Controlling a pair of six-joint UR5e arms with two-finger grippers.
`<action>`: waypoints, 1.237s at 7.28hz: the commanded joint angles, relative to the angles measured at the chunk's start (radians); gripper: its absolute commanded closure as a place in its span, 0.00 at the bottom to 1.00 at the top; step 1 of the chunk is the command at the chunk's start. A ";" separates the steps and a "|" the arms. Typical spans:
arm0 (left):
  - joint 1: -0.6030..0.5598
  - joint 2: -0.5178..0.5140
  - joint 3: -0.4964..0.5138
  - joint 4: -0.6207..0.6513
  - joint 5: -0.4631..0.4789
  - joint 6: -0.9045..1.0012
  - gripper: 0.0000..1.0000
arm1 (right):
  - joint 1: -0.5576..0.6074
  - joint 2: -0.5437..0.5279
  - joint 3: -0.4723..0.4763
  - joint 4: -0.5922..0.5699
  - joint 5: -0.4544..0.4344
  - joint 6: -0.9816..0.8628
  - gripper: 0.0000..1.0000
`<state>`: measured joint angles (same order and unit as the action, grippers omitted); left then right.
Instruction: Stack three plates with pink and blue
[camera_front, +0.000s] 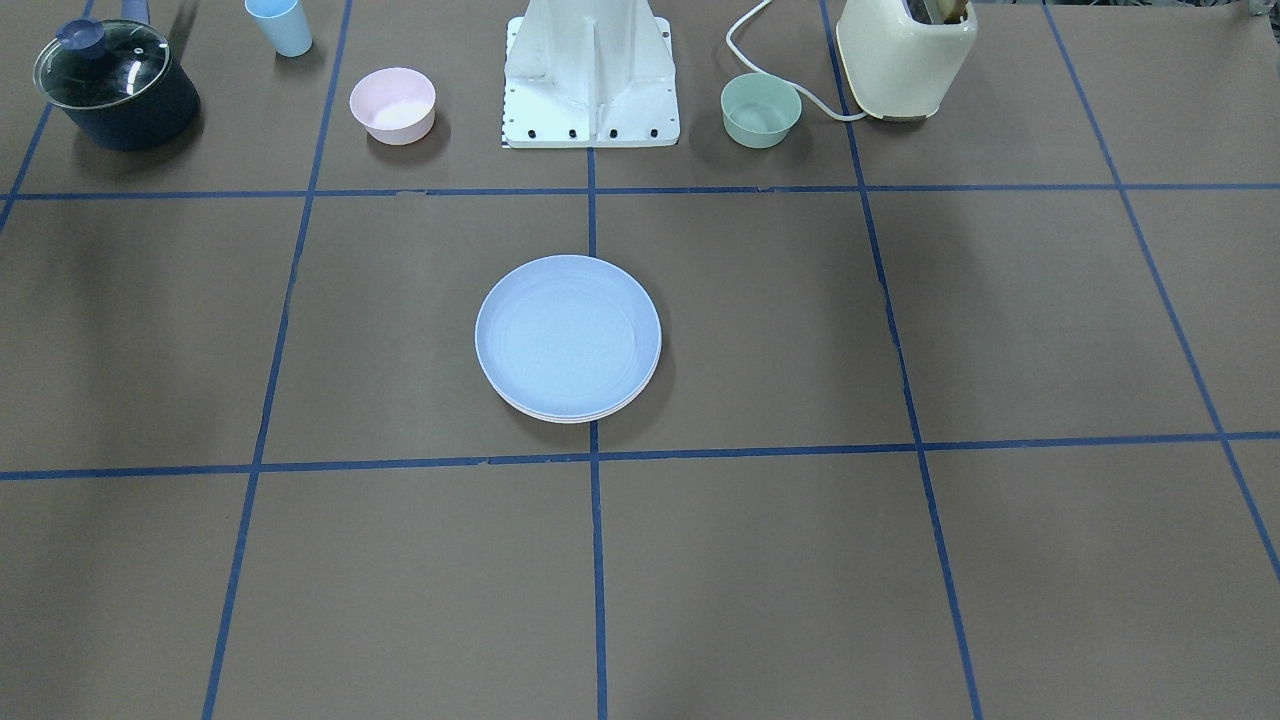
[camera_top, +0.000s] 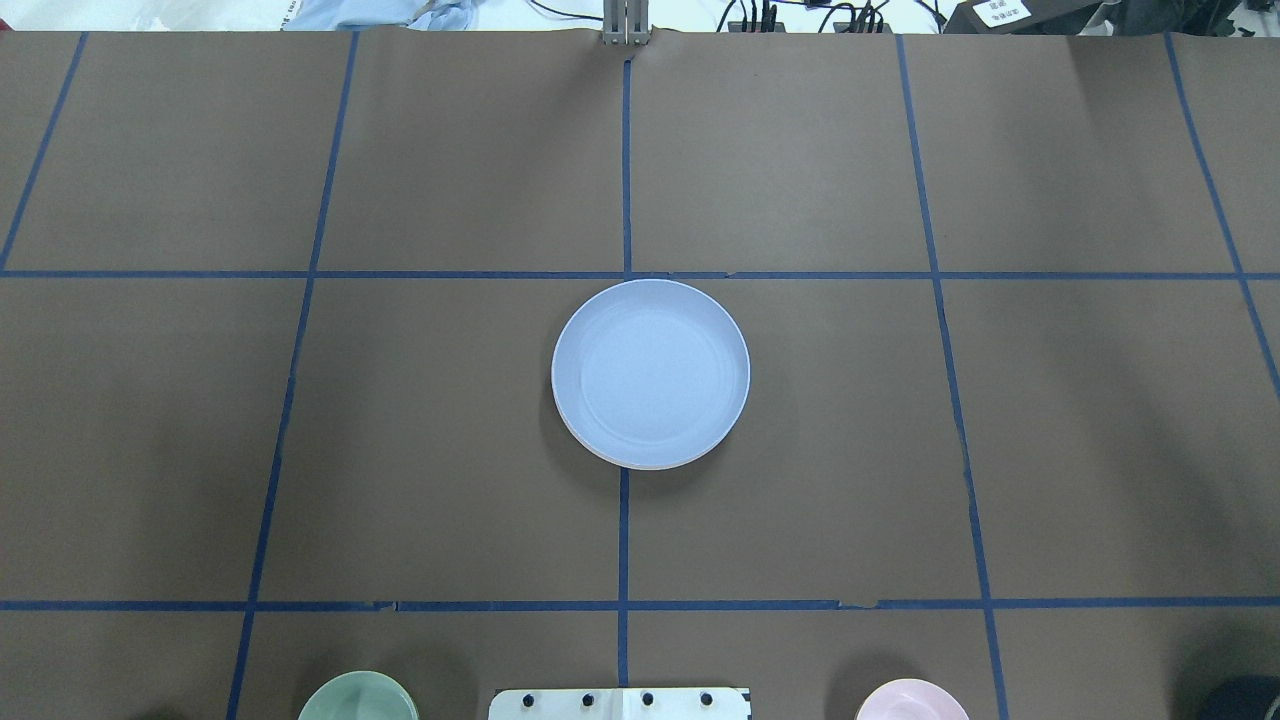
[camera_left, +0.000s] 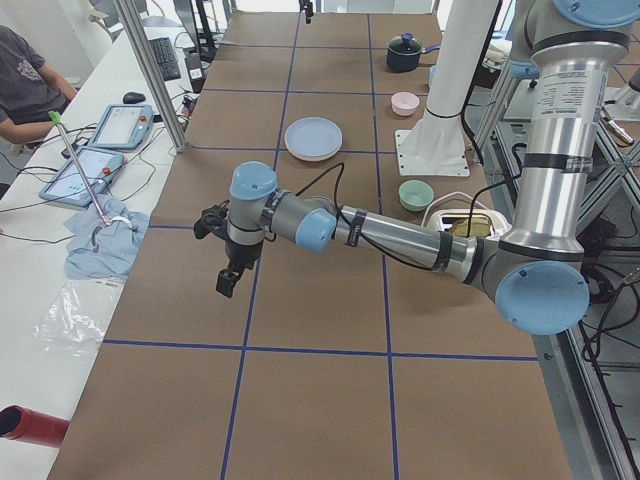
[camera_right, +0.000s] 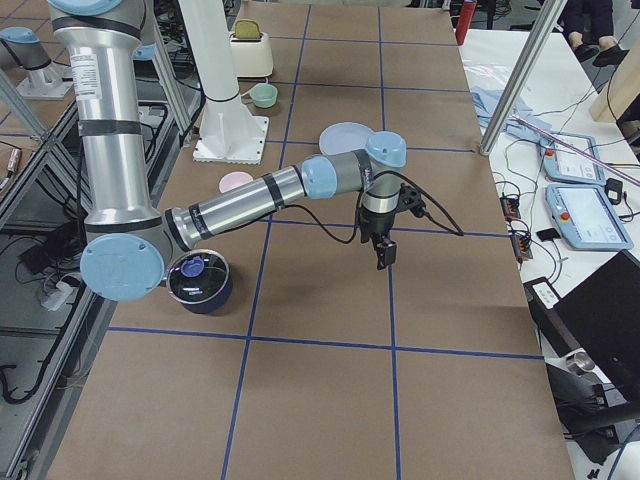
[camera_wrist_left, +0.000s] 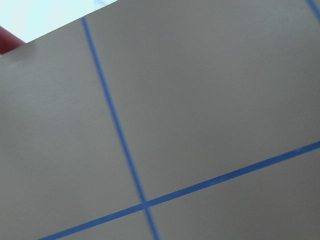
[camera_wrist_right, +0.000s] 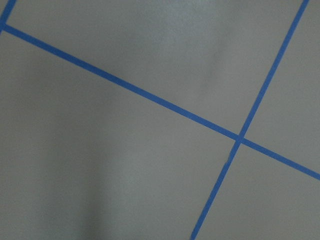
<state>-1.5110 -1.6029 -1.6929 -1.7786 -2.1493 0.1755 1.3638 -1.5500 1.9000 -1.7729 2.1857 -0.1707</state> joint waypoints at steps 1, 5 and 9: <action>-0.023 0.026 0.047 -0.121 0.002 0.056 0.00 | 0.023 -0.041 -0.032 0.000 0.057 -0.035 0.00; -0.023 0.060 0.072 -0.051 -0.023 0.048 0.00 | 0.090 -0.087 -0.042 0.000 0.055 -0.026 0.00; -0.024 0.070 -0.018 0.269 -0.179 0.050 0.00 | 0.144 -0.087 -0.150 0.000 0.120 -0.027 0.00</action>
<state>-1.5347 -1.5407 -1.7075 -1.5502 -2.2850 0.2242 1.4865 -1.6368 1.7720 -1.7732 2.2748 -0.1974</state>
